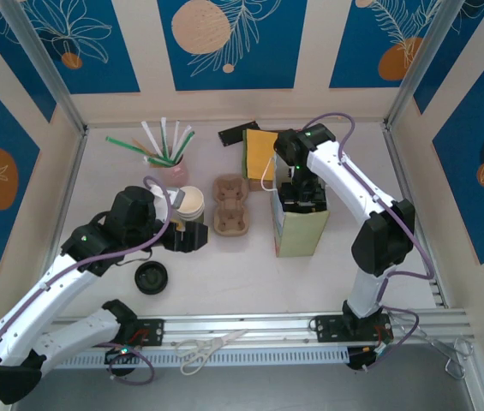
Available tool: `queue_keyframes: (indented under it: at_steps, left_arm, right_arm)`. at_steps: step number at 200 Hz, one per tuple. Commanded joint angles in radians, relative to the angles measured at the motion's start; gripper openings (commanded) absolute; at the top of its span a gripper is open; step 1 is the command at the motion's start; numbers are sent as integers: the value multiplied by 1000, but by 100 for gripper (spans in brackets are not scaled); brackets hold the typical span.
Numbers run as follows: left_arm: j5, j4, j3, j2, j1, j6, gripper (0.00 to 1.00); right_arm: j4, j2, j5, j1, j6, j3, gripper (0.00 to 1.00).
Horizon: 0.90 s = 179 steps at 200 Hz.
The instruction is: Pack the takeout coffee
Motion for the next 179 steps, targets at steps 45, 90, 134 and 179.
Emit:
queue_keyframes:
  at_steps: [45, 90, 134, 179]
  left_arm:
    - [-7, 116, -53, -32, -5, -100, 100]
    - [4, 168, -67, -32, -4, -137, 100]
    - [-5, 174, -74, -38, -4, -148, 100]
    - [7, 184, -73, -35, -4, -153, 100]
  right_arm:
    - [49, -53, -24, -6, 33, -39, 66]
    - [67, -56, -22, -6, 35, -48, 66]
    - [91, -64, -25, -7, 38, -66, 66]
    - [97, -68, -26, -7, 40, -75, 66]
